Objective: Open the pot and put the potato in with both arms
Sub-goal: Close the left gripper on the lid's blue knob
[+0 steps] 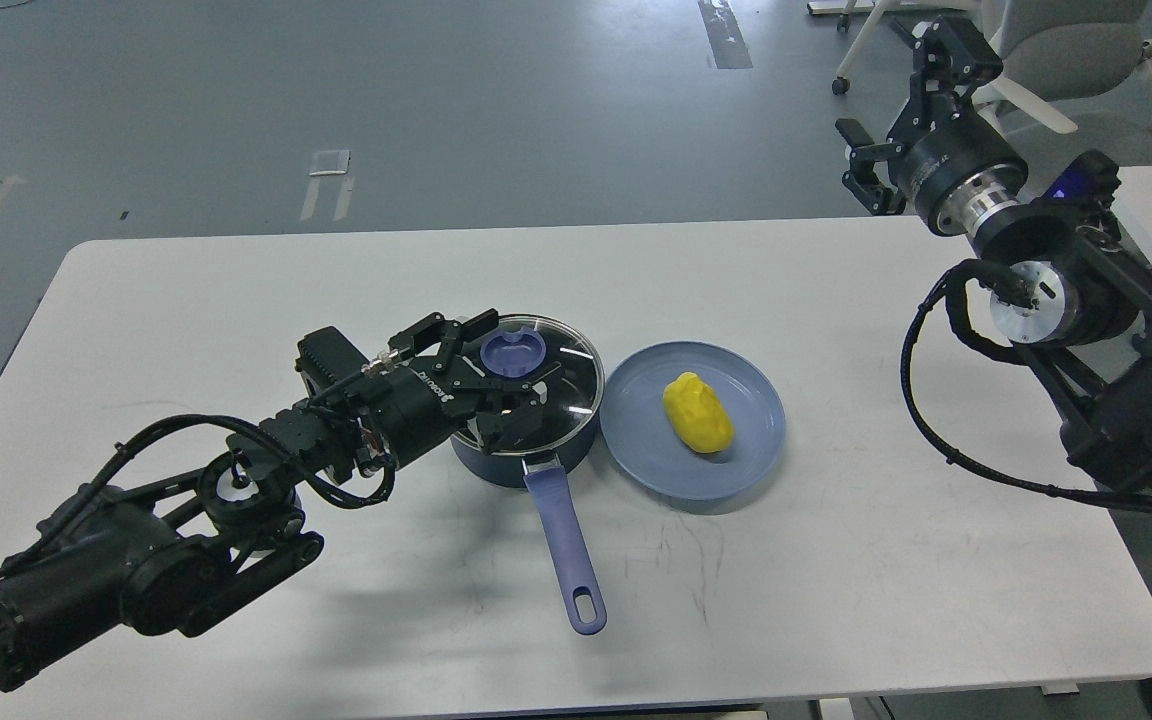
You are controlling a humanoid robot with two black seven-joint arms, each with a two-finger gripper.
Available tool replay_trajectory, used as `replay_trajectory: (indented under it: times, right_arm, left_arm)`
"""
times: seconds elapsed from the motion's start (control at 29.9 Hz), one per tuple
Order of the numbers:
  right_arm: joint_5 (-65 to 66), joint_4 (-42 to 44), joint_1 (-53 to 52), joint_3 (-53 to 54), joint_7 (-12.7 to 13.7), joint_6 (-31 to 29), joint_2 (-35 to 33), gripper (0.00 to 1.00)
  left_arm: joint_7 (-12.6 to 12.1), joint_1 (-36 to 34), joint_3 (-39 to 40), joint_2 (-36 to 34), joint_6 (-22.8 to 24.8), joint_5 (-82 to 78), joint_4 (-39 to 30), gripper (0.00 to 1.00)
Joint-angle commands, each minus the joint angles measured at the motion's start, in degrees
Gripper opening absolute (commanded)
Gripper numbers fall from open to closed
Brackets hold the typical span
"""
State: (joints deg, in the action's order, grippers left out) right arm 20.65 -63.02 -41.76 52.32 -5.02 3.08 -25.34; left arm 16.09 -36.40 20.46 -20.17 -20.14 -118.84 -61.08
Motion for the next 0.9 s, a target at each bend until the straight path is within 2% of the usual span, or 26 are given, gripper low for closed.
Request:
replay_trajectory:
  times: [0.0,0.23,0.33,0.37,0.47,0.87]
  right_arm:
    - [0.00,0.01,0.53,0.06,0.01,0.00,-0.06,1.00]
    - [0.00,0.01,0.71,0.15,0.01,0.00,-0.06,1.00]
    - [0.00,0.01,0.80,0.15,0.01,0.00,-0.06,1.00]
    - [0.00,0.01,0.97,0.15,0.01,0.00,-0.06,1.00]
    - [0.00,0.01,1.15,0.15,0.01,0.00,-0.06,1.00]
    - [0.00,0.01,1.41,0.15,0.01,-0.09,-0.06,1.00]
  left_arm:
    - [-0.01,0.02,0.01,0.57,0.02,0.10,0.17,0.98]
    - [-0.01,0.19,-0.34,0.75,0.02,-0.07,0.87,0.96]
    - [0.08,-0.51,-3.41,0.75,0.02,0.10,0.87,0.70]
    - [0.08,-0.60,-3.76,0.75,0.02,0.10,0.87,0.48]
    - [0.08,-0.60,-3.85,0.75,0.02,0.10,0.96,0.30]
    - [0.26,-2.09,-3.24,-0.39,-0.16,5.81,0.26,0.29]
